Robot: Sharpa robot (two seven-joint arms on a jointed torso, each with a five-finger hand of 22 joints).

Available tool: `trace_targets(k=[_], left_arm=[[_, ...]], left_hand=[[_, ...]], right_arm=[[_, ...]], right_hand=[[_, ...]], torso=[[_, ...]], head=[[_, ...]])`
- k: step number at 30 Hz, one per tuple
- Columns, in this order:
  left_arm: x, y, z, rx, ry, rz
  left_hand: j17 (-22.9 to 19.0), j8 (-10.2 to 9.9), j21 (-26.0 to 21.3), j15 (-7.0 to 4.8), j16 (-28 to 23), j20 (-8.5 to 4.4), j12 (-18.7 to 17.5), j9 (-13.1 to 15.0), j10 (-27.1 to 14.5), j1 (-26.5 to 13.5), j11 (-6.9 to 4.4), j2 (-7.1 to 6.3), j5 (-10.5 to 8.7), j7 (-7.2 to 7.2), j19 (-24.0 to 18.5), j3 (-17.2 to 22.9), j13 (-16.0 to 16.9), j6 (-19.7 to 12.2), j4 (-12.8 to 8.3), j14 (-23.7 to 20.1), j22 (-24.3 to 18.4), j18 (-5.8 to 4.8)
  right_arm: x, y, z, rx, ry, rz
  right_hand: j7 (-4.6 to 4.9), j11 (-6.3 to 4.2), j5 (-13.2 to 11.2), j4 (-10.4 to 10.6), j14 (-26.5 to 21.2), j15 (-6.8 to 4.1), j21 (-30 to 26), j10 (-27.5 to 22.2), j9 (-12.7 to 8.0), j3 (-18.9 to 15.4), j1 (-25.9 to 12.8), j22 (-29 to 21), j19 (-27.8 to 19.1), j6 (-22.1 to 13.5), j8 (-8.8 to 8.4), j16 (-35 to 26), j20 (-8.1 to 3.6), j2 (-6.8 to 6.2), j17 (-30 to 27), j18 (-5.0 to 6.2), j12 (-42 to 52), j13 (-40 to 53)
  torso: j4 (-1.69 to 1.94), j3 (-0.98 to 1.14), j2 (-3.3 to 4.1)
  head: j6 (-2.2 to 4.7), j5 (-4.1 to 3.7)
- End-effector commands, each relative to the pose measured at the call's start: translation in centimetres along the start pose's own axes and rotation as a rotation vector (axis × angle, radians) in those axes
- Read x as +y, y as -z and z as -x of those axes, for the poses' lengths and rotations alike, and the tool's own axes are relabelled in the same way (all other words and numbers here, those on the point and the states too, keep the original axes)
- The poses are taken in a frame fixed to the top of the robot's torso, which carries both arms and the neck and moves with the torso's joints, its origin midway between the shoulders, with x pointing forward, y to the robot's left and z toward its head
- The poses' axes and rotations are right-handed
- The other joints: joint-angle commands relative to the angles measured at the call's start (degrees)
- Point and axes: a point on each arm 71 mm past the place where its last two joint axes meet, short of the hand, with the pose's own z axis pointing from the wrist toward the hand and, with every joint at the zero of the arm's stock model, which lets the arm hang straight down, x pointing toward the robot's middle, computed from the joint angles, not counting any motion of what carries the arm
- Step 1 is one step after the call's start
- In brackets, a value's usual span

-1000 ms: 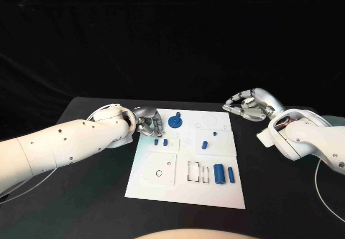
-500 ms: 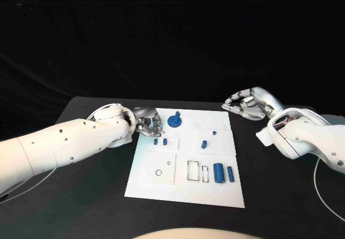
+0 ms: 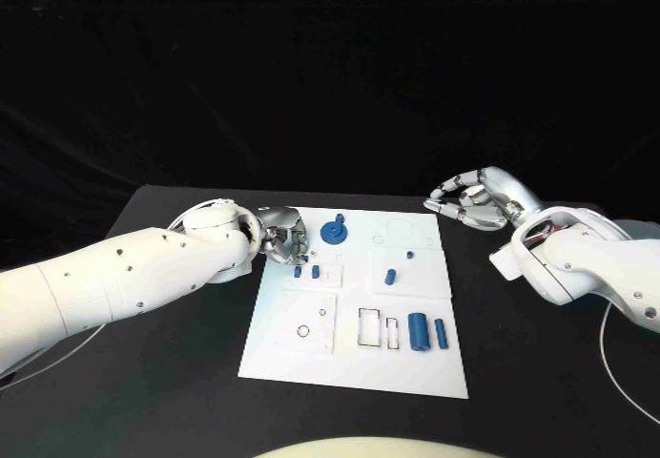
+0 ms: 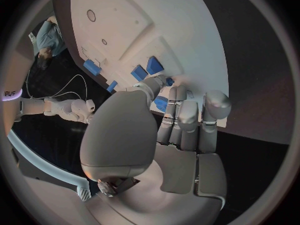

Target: Assemble the parts on the task board

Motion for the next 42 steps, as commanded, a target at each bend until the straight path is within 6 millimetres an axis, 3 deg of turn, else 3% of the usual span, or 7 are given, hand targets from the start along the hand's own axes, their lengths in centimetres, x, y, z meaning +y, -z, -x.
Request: trace_targets(k=[1, 19, 27, 30, 42], left_arm=[[-0.2, -0.1, -0.2, 0.012, -0.021, 0.006], [-0.5, -0.7, -0.8, 0.009, -0.082, 0.000], [-0.6, -0.7, -0.7, -0.022, -0.104, -0.009], [-0.6, -0.7, -0.7, -0.026, -0.107, -0.013], [-0.4, -0.7, -1.7, -0.017, -0.137, -0.032]], left_hand=[[0.14, 0.12, 0.20, 0.33, 0.46, 0.18, 0.51, -0.07, -0.59, 0.06, 0.10, 0.47, -0.16, 0.10, -0.19, 0.18, 0.16, -0.33, -0.08, 0.02, 0.02, 0.32], [-0.49, 0.33, 0.09, 0.38, 0.47, 0.22, 0.93, -0.12, -1.89, 1.85, 0.20, 1.31, -0.10, 0.10, -0.37, 1.67, 0.10, -0.27, -0.79, -0.32, -0.15, 0.38], [-1.75, -0.25, -0.27, 0.77, 0.13, 0.48, 0.42, -0.44, -3.58, 1.77, 0.73, 0.58, -0.29, 0.36, -0.78, 1.99, -0.43, -1.72, -0.87, -0.96, -0.65, 0.46], [-2.39, -1.20, -0.57, 1.03, -0.02, 0.75, 0.36, -0.97, -4.26, 1.40, 0.99, -0.05, -0.39, 0.75, -1.06, 1.90, -0.77, -3.70, -0.69, -1.29, -1.03, 0.55], [-5.13, -0.99, -1.98, 1.17, -1.01, 0.96, 0.07, -1.13, -5.77, 2.07, 1.12, -0.47, -0.34, 0.40, -2.34, 2.03, -1.32, -3.86, -1.19, -2.83, -2.91, 0.96]], right_arm=[[0.1, 0.0, -0.1, 0.008, 0.008, 0.007], [0.0, 0.0, -0.1, 0.008, 0.008, 0.006], [0.0, 0.0, -0.1, 0.008, 0.009, 0.007], [0.0, 0.0, -0.1, 0.008, 0.008, 0.007], [0.0, 0.0, -0.1, 0.009, 0.009, 0.006]], right_hand=[[-0.34, -0.26, 0.28, -0.06, 3.94, -0.28, -0.13, 0.02, 0.09, 0.15, 0.51, 11.20, 2.56, 0.05, 0.17, -0.19, -0.43, 0.06, 5.72, 0.33, -0.09, 4.72], [-0.36, -0.27, 0.27, -0.04, 3.96, -0.30, -0.03, 0.15, 0.09, 0.13, 0.52, 11.28, 2.63, 0.05, 0.25, -0.17, -0.46, 0.09, 5.82, 0.30, 0.05, 4.85], [-0.36, -0.27, 0.27, -0.04, 3.96, -0.30, -0.03, 0.15, 0.09, 0.13, 0.52, 11.28, 2.63, 0.05, 0.25, -0.17, -0.46, 0.09, 5.82, 0.30, 0.05, 4.85], [-0.36, -0.27, 0.27, -0.04, 3.96, -0.30, -0.03, 0.15, 0.09, 0.13, 0.52, 11.28, 2.63, 0.05, 0.25, -0.17, -0.46, 0.09, 5.82, 0.30, 0.05, 4.85], [-0.37, -0.29, 0.26, -0.03, 3.96, -0.31, -0.05, 0.13, 0.09, 0.14, 0.53, 11.28, 2.63, 0.05, 0.32, -0.18, -0.48, 0.15, 5.80, 0.30, 0.00, 4.80]], torso=[[-0.03, 0.02, 0.03], [-0.06, 0.04, 0.01], [0.06, 0.03, -0.01], [0.05, 0.01, 0.00], [0.03, -0.01, -0.01]], head=[[-0.04, -0.04], [-0.29, -0.23], [-0.15, -0.22], [-0.16, -0.16], [-0.12, -0.18]])
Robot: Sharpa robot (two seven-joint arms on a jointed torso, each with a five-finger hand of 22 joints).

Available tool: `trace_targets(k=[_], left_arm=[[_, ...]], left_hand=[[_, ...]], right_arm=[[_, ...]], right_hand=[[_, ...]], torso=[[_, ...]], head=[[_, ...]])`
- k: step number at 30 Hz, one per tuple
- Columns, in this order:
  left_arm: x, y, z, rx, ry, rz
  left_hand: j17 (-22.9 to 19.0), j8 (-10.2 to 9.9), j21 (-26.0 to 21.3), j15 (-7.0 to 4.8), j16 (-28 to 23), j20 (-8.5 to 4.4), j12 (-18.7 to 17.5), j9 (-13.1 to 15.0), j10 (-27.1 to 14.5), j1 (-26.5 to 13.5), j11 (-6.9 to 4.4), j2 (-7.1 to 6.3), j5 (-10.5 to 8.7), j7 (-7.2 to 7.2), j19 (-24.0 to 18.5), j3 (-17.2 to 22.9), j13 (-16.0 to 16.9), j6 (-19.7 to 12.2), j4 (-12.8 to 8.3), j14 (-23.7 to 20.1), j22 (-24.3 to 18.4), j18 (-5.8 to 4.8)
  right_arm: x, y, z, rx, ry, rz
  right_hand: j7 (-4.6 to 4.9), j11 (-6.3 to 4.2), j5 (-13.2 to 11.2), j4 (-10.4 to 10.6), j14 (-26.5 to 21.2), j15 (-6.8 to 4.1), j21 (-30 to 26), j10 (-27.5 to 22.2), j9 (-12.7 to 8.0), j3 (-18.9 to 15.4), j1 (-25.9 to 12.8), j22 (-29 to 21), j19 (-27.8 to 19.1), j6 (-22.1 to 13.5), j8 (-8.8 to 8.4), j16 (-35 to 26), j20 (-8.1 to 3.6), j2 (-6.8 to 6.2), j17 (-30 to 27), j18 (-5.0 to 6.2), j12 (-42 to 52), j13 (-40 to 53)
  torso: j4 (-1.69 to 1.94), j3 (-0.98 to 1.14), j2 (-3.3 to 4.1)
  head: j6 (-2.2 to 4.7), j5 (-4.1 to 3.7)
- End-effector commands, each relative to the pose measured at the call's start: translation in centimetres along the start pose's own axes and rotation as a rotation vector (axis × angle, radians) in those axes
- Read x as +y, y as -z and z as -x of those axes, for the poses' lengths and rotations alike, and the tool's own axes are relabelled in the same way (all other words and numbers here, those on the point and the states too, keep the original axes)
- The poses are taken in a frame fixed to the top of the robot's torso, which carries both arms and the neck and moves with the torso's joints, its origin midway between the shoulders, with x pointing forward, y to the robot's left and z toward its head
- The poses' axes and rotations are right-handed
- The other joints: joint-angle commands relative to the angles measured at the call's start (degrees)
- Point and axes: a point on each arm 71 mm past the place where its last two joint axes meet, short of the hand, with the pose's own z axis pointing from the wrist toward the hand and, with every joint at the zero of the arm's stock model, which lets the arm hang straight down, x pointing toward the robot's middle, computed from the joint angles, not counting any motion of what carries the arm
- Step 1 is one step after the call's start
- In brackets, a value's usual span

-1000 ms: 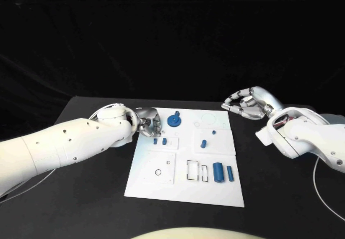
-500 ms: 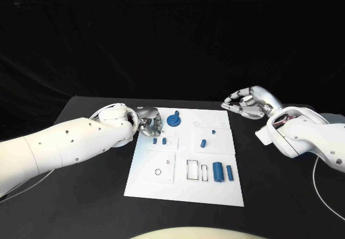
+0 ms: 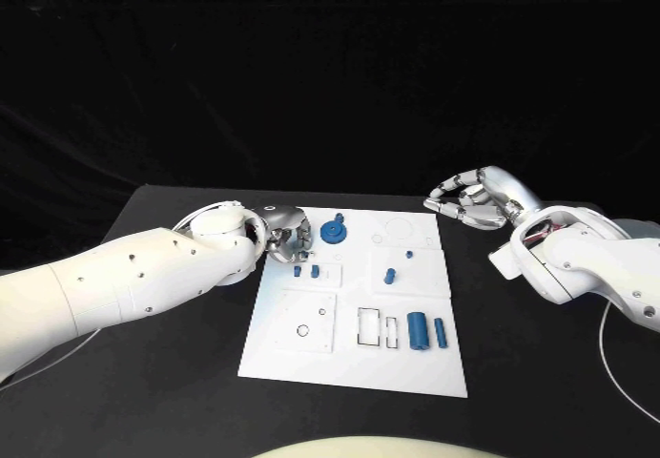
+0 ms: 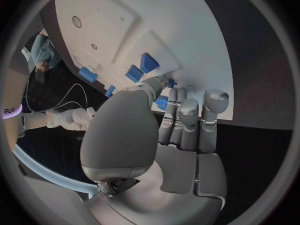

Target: Assemble the parts on the task board

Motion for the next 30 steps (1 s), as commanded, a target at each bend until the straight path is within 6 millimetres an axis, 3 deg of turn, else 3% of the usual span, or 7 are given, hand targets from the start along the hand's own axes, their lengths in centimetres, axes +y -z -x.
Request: trace_targets(k=[1, 13, 19, 22, 26, 29, 30], left_arm=[[0.15, 0.04, -1.30, 0.038, -0.032, -0.003], [0.39, 0.15, -1.64, 0.056, -0.049, -0.001], [0.35, 0.13, -1.74, 0.057, -0.058, -0.008], [0.28, 0.12, -1.77, 0.047, -0.060, -0.018], [0.20, 0.13, -1.76, 0.029, -0.057, -0.031], [0.16, 0.13, -1.76, 0.022, -0.055, -0.038], [0.15, 0.13, -1.77, 0.020, -0.054, -0.040]], left_hand=[[-0.34, 0.09, -0.27, -0.08, -0.29, -0.06, -0.25, -1.16, -0.56, 0.40, 0.00, -0.02, -0.13, -0.15, -0.49, 0.17, -0.08, -0.12, -0.30, -0.53, -0.24, 0.97], [-1.34, 0.89, -0.97, -0.09, -0.59, -0.04, -0.12, -1.03, -0.86, 1.17, -0.02, 0.39, -0.07, -0.41, -1.24, 0.76, -0.42, 0.87, -0.80, -1.44, -1.09, 1.16], [-0.68, 1.87, -0.35, -0.72, -0.03, -0.52, 0.15, -0.85, 0.79, 2.24, -0.68, 1.24, -0.04, -0.82, -0.89, 2.28, -1.08, 2.35, -1.62, -1.11, -0.20, 1.03], [-0.39, 1.71, 1.06, -0.88, 0.13, -0.38, -5.58, -0.57, 6.55, 2.06, -0.50, 1.06, -0.14, -0.34, 0.32, 5.60, -5.42, 4.01, -2.37, 0.04, 1.60, 0.55], [-0.17, 1.50, 1.92, -0.84, 0.08, -0.40, -10.71, -0.15, 11.04, 1.86, -0.56, 1.18, -0.22, -0.03, 1.08, 7.49, -8.23, 4.92, -3.33, 0.88, 2.76, 0.40], [-0.48, 0.97, 2.29, -0.87, -0.37, -0.47, -17.56, 0.41, 15.74, 0.92, -0.60, 1.14, -0.30, -0.02, 1.45, 8.84, -10.77, 5.34, -4.49, 1.57, 3.24, 0.34], [-0.48, 0.87, 2.34, -0.85, -0.41, -0.48, -18.25, 0.45, 16.10, 0.80, -0.62, 1.11, -0.31, 0.02, 1.49, 8.90, -10.96, 5.29, -4.60, 1.61, 3.30, 0.33]], right_arm=[[0.04, 0.03, -0.10, 0.009, 0.007, 0.007], [0.03, 0.07, -0.09, 0.010, 0.008, 0.007], [0.04, 0.07, -0.10, 0.010, 0.007, 0.008], [0.05, 0.07, -0.11, 0.010, 0.007, 0.008], [0.05, 0.08, -0.10, 0.010, 0.007, 0.008], [0.05, 0.09, -0.10, 0.010, 0.008, 0.008], [0.05, 0.09, -0.10, 0.010, 0.008, 0.008]], right_hand=[[-0.37, -0.29, 0.26, -0.03, 3.96, -0.31, -0.05, 0.13, 0.09, 0.14, 0.53, 11.25, 2.63, 0.05, 0.32, -0.18, -0.48, 0.15, 5.82, 0.30, 0.00, 4.75], [-0.38, -0.30, 0.26, -0.02, 3.96, -0.32, -0.06, 0.15, 0.09, 0.14, 0.54, 11.25, 2.63, 0.06, 0.35, -0.19, -0.48, 0.18, 5.81, 0.30, 0.02, 4.77], [-0.38, -0.30, 0.26, -0.02, 3.96, -0.32, -0.06, 0.15, 0.09, 0.14, 0.54, 11.25, 2.63, 0.06, 0.35, -0.19, -0.48, 0.18, 5.81, 0.30, 0.02, 4.77], [-0.39, -0.30, 0.26, 0.01, 3.99, -0.32, -0.01, 0.22, 0.10, 0.15, 0.50, 11.28, 2.66, 0.07, 0.38, -0.15, -0.49, 0.25, 5.91, 0.29, 0.09, 4.84], [-0.39, -0.30, 0.26, 0.01, 3.99, -0.32, -0.01, 0.22, 0.10, 0.15, 0.50, 11.28, 2.66, 0.07, 0.38, -0.15, -0.49, 0.25, 5.91, 0.29, 0.09, 4.84], [-0.39, -0.30, 0.26, 0.01, 3.99, -0.32, -0.01, 0.22, 0.10, 0.15, 0.50, 11.28, 2.66, 0.07, 0.38, -0.15, -0.49, 0.25, 5.91, 0.29, 0.09, 4.84], [-0.39, -0.30, 0.26, 0.01, 3.99, -0.32, -0.01, 0.22, 0.10, 0.15, 0.50, 11.28, 2.66, 0.07, 0.38, -0.15, -0.49, 0.25, 5.91, 0.29, 0.09, 4.84]], torso=[[0.00, -0.02, 0.01], [-0.04, 0.01, 0.02], [-0.06, 0.03, 0.00], [-0.05, 0.04, -0.01], [-0.05, 0.03, 0.04], [-0.05, 0.04, 0.03], [-0.05, 0.04, 0.01]], head=[[-0.04, -0.07], [-0.21, -0.01], [-0.25, 0.03], [-0.25, -0.02], [-0.30, -0.01], [-0.21, 0.02], [-0.22, 0.02]])
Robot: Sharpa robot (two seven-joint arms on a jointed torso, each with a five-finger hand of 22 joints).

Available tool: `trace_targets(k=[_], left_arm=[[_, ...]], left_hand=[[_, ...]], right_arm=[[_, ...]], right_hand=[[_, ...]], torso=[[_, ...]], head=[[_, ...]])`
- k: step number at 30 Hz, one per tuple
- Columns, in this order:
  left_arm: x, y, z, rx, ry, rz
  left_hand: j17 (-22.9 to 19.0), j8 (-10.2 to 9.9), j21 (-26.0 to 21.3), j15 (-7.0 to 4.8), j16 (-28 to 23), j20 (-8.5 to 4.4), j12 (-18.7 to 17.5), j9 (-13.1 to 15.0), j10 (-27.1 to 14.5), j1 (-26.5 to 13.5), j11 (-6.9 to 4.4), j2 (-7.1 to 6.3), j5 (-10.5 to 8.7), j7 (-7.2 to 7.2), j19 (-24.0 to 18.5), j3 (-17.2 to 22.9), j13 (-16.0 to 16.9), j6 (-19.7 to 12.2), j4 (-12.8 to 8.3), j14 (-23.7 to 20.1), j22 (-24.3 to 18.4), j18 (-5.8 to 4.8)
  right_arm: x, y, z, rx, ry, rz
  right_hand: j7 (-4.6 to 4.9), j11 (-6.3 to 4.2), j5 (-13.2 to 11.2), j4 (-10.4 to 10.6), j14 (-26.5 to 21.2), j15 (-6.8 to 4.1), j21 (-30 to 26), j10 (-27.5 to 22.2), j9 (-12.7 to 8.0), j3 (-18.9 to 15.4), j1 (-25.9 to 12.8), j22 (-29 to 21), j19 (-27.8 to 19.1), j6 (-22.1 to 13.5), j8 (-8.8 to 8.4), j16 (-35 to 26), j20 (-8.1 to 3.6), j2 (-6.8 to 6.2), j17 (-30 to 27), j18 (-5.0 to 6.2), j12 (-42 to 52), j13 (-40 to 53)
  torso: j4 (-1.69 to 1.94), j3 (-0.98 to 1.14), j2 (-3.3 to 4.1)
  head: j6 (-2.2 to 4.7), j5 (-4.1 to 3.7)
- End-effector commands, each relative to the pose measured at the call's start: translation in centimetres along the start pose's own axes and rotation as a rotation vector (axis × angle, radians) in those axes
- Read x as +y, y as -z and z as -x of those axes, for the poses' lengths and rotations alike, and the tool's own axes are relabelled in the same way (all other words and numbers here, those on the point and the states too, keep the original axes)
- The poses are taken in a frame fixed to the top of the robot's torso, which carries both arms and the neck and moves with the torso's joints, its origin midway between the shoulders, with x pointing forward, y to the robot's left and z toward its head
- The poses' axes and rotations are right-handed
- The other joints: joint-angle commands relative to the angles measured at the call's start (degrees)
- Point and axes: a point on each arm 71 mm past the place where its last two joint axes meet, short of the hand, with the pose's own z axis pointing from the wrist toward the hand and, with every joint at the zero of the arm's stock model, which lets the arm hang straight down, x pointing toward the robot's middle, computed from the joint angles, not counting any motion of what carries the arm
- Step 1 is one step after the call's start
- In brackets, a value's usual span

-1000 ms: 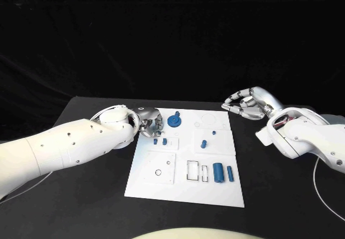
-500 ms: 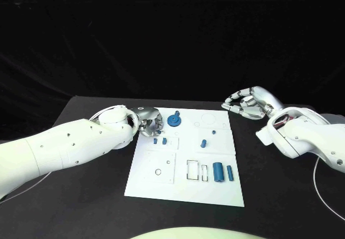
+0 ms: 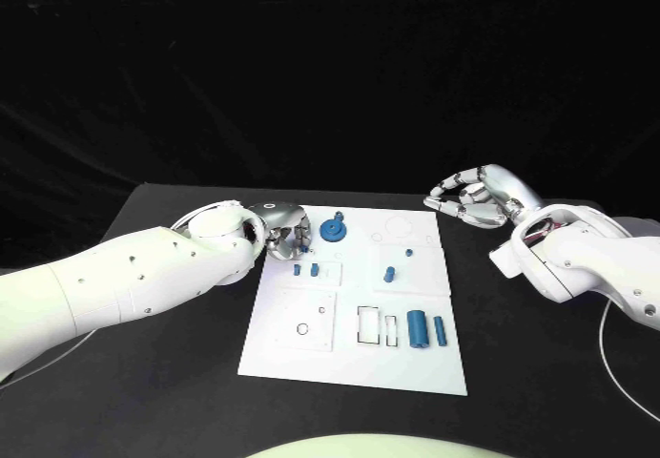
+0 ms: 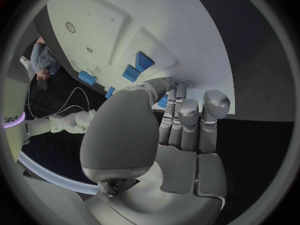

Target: Assemble the parts on the task board

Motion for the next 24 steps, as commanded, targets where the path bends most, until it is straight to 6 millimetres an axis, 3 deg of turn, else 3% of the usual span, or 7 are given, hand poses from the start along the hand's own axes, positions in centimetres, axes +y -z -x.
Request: trace_targets(k=[1, 24], left_arm=[[-0.08, 0.13, -1.74, 0.062, -0.006, -0.014], [-0.05, 0.12, -1.77, 0.033, 0.035, -0.034]], left_hand=[[-0.14, -0.32, 0.29, 0.02, -0.39, -0.12, -1.78, 0.10, 1.13, -0.65, -0.01, 0.14, -0.30, -0.11, 0.43, 0.49, -0.37, 0.39, -0.15, 0.33, 0.12, 0.33], [-0.57, -0.35, -0.10, 0.00, -0.70, -0.30, -5.33, 0.79, 4.22, -2.58, -0.14, 0.17, -0.34, -0.13, 0.18, -0.45, -0.82, 1.44, -0.16, 0.28, -0.32, 0.41]], right_arm=[[0.08, 0.03, -0.11, 0.010, 0.008, 0.008], [0.08, 0.07, -0.09, 0.009, 0.008, 0.008]], right_hand=[[-0.39, -0.30, 0.26, 0.01, 3.99, -0.32, -0.01, 0.21, 0.08, 0.15, 0.50, 11.31, 2.66, 0.07, 0.38, -0.16, -0.49, 0.25, 5.92, 0.29, 0.09, 4.86], [-0.39, -0.30, 0.26, 0.01, 3.99, -0.32, -0.01, 0.21, 0.08, 0.15, 0.50, 11.31, 2.66, 0.07, 0.38, -0.16, -0.49, 0.25, 5.92, 0.29, 0.09, 4.86]], torso=[[0.00, 0.01, -0.01], [0.02, 0.01, 0.02]], head=[[0.01, 0.06], [0.12, 0.02]])
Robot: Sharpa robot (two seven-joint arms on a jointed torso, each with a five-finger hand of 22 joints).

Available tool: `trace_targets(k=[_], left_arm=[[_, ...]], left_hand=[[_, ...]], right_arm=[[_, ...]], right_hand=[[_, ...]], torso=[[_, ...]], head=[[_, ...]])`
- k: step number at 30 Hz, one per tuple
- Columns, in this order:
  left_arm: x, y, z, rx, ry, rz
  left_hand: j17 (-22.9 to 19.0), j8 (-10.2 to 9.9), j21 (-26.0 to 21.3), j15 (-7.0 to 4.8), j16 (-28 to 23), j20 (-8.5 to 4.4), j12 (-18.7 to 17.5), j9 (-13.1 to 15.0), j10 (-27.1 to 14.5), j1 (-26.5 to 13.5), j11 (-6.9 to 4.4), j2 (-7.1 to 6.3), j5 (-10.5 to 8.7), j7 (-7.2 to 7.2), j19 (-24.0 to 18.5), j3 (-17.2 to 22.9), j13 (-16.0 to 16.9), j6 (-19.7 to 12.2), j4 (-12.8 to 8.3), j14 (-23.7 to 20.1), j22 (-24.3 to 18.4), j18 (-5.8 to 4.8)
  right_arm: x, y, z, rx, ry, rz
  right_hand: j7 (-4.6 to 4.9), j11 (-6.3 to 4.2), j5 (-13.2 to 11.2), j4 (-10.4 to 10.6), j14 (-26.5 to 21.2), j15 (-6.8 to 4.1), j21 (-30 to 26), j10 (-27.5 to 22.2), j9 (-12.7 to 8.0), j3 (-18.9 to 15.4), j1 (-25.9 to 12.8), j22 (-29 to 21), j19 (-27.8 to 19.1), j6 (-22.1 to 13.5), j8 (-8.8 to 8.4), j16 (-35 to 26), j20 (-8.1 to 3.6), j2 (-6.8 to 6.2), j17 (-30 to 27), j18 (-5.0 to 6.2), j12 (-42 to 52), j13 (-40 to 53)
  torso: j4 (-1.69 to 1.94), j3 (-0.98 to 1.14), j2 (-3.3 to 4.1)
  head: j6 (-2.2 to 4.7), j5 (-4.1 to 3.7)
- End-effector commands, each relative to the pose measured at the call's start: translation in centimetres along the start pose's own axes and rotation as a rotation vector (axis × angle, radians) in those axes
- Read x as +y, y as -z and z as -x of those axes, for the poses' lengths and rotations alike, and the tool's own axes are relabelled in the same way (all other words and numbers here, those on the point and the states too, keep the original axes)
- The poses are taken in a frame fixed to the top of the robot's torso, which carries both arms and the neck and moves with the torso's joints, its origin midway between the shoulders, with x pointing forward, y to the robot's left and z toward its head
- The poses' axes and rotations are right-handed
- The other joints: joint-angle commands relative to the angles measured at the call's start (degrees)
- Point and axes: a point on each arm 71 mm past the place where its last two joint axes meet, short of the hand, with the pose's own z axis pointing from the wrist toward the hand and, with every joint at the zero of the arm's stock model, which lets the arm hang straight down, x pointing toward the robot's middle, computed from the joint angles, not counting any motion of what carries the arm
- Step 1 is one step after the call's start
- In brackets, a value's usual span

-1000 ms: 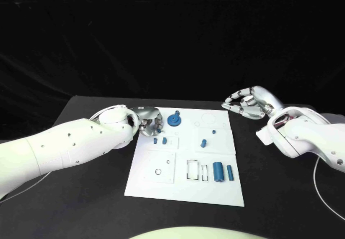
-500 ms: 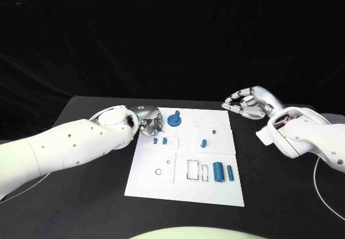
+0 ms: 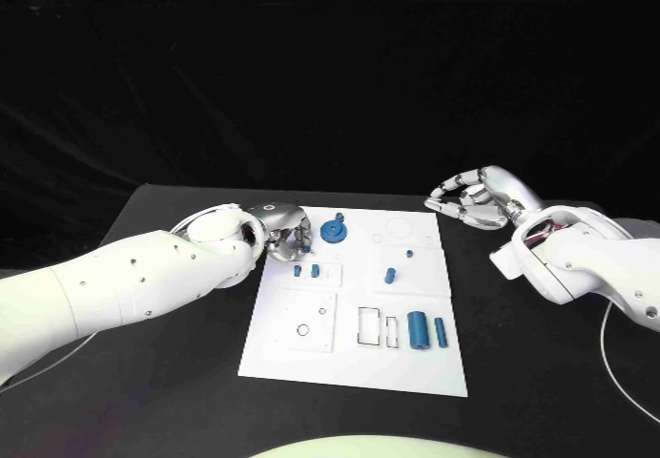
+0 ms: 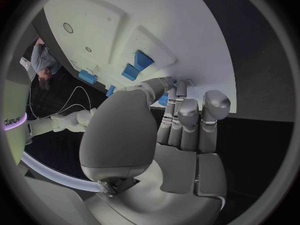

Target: Assemble the parts on the task board

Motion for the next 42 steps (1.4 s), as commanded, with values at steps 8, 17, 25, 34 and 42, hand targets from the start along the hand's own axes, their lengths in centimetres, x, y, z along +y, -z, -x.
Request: trace_targets(k=[8, 17, 25, 34, 42], left_arm=[[-0.23, 0.22, -1.42, 0.053, 0.038, -0.020], [-0.25, 0.27, -1.33, 0.041, 0.047, -0.021], [-0.10, 0.52, -1.11, 0.020, 0.059, -0.020], [-0.11, 0.60, -1.02, 0.014, 0.068, -0.021], [-0.02, 0.54, -1.18, 0.033, 0.069, -0.007]], left_hand=[[-0.25, 0.06, -0.42, 0.06, -0.31, -0.16, -0.49, 0.24, 1.12, -1.10, -0.33, -0.02, -0.29, -0.30, -0.05, -0.87, 0.26, 0.84, 0.34, -0.01, -0.15, 0.43], [-0.40, 0.21, -0.59, -0.03, -0.36, -0.24, -0.62, 0.40, 1.30, -1.28, -0.46, -0.04, -0.26, -0.48, -0.16, -1.08, 0.34, 1.14, 0.38, -0.08, -0.36, 0.48], [-0.71, -0.03, -1.03, 0.03, -0.58, -0.31, -1.17, 0.53, 1.08, -2.11, -0.29, -0.45, -0.05, -0.30, -0.44, -1.53, 0.39, 0.80, 0.74, -0.33, -0.89, 0.56], [-0.99, -0.11, -1.22, 0.07, -0.71, -0.30, -1.34, 0.57, 0.98, -2.26, -0.24, -0.55, 0.01, -0.26, -0.56, -1.59, 0.41, 0.68, 0.81, -0.47, -1.14, 0.60], [-3.02, -2.79, -3.13, 1.17, -1.62, 0.59, -2.84, -0.04, -2.04, -4.46, 1.04, -2.46, -0.19, 1.09, -1.66, -3.79, 0.52, -3.53, 2.22, -1.71, -3.35, 0.93]], right_arm=[[0.06, 0.03, -0.08, 0.008, 0.008, 0.007], [0.07, 0.03, -0.09, 0.008, 0.008, 0.007], [0.08, 0.01, -0.10, 0.007, 0.008, 0.007], [0.07, 0.01, -0.10, 0.008, 0.008, 0.006], [0.06, 0.01, -0.10, 0.008, 0.008, 0.005]], right_hand=[[-0.39, -0.30, 0.26, 0.01, 3.99, -0.32, -0.01, 0.21, 0.06, 0.15, 0.50, 11.32, 2.66, 0.07, 0.38, -0.16, -0.49, 0.25, 5.88, 0.29, 0.09, 4.87], [-0.41, -0.32, 0.20, 0.02, 3.97, -0.34, -0.10, 0.16, 0.06, 0.14, 0.44, 11.28, 2.62, 0.08, 0.47, -0.20, -0.51, 0.36, 5.77, 0.31, 0.01, 4.78], [-0.41, -0.32, 0.15, 0.03, 3.97, -0.34, -0.12, 0.18, 0.06, 0.13, 0.42, 11.27, 2.61, 0.08, 0.48, -0.21, -0.51, 0.36, 5.77, 0.31, 0.02, 4.79], [-0.41, -0.32, -0.03, 0.04, 3.96, -0.35, -0.13, 0.14, 0.06, 0.09, 0.37, 11.27, 2.61, 0.07, 0.50, -0.22, -0.52, 0.34, 5.75, 0.31, -0.02, 4.75], [-0.41, -0.32, -0.03, 0.04, 3.96, -0.35, -0.13, 0.14, 0.06, 0.09, 0.37, 11.27, 2.61, 0.07, 0.50, -0.22, -0.52, 0.34, 5.75, 0.31, -0.02, 4.75]], torso=[[0.02, -0.04, -0.01], [0.04, -0.04, -0.02], [0.08, -0.03, -0.01], [0.01, -0.05, 0.01], [0.07, -0.04, 0.02]], head=[[-0.02, -0.03], [-0.01, 0.03], [0.19, 0.12], [0.22, 0.22], [0.22, 0.19]])
